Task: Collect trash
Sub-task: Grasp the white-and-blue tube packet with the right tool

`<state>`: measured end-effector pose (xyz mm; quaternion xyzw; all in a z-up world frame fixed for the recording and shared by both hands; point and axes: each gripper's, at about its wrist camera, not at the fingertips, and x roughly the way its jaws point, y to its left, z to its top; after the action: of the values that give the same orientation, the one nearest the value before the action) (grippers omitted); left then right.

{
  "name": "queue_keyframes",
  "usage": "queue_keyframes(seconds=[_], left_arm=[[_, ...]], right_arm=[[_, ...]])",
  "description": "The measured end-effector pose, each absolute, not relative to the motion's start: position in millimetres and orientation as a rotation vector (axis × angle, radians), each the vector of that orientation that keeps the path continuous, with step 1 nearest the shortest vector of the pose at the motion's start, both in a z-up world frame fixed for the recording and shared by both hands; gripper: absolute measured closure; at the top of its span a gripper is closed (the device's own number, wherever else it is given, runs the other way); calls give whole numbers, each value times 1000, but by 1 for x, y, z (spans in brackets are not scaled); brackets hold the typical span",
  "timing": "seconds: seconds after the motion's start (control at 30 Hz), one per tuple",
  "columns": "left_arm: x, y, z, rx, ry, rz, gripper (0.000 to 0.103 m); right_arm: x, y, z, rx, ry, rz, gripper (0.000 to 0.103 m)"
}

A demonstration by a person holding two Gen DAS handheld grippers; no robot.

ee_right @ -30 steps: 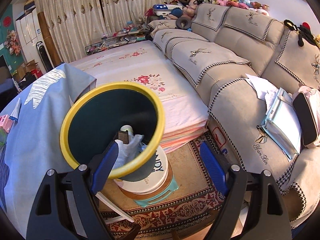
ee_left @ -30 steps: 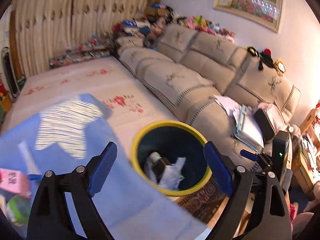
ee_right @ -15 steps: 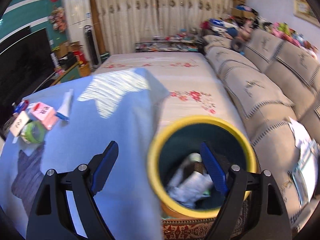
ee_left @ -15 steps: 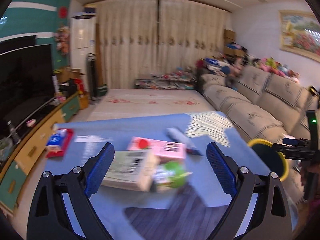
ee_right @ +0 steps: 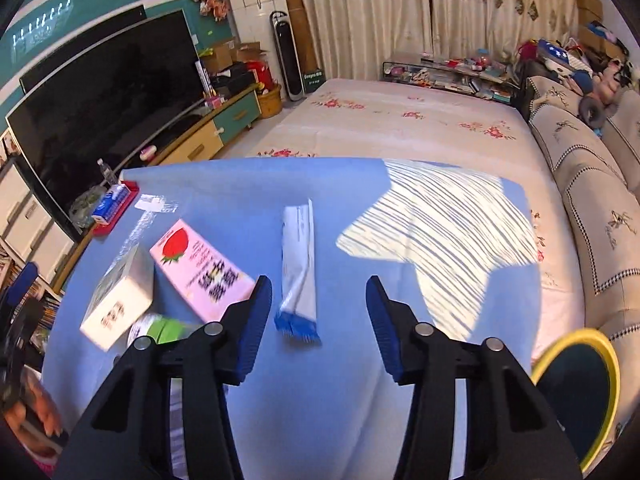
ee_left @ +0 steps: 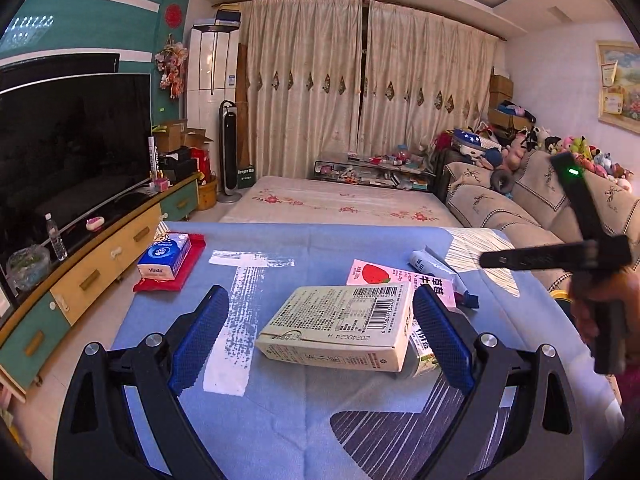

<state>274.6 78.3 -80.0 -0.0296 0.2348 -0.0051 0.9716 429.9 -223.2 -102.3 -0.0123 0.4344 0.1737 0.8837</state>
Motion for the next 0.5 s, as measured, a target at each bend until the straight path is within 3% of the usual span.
queue_keyframes(seconds=[0.5], left_arm=[[279, 78, -83, -159, 508, -54, 11]], right_arm=[[492, -185, -145, -83, 1057, 336, 56]])
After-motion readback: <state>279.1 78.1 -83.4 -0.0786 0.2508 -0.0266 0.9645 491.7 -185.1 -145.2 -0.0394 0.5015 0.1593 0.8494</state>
